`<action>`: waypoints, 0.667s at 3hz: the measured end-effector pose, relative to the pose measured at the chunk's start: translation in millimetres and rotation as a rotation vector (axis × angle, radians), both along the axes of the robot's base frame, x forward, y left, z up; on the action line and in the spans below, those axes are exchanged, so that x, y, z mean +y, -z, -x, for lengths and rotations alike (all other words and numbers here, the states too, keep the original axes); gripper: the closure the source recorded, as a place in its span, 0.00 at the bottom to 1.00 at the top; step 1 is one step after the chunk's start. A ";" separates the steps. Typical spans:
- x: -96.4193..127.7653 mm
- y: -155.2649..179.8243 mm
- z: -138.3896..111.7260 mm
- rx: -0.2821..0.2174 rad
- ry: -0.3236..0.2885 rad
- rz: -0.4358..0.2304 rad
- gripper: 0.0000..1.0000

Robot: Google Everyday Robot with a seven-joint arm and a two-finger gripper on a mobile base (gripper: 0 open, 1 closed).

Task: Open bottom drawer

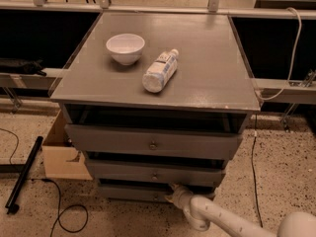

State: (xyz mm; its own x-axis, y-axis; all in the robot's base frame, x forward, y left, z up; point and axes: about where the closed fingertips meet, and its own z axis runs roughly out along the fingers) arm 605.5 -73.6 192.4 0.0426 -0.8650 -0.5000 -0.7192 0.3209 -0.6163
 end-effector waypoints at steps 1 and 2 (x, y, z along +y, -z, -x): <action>0.0 0.0 0.0 0.000 0.000 0.000 0.45; 0.0 0.0 0.0 0.000 0.000 0.000 0.25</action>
Offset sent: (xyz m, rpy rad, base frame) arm 0.0000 0.0000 0.0000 0.0000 0.0000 0.0000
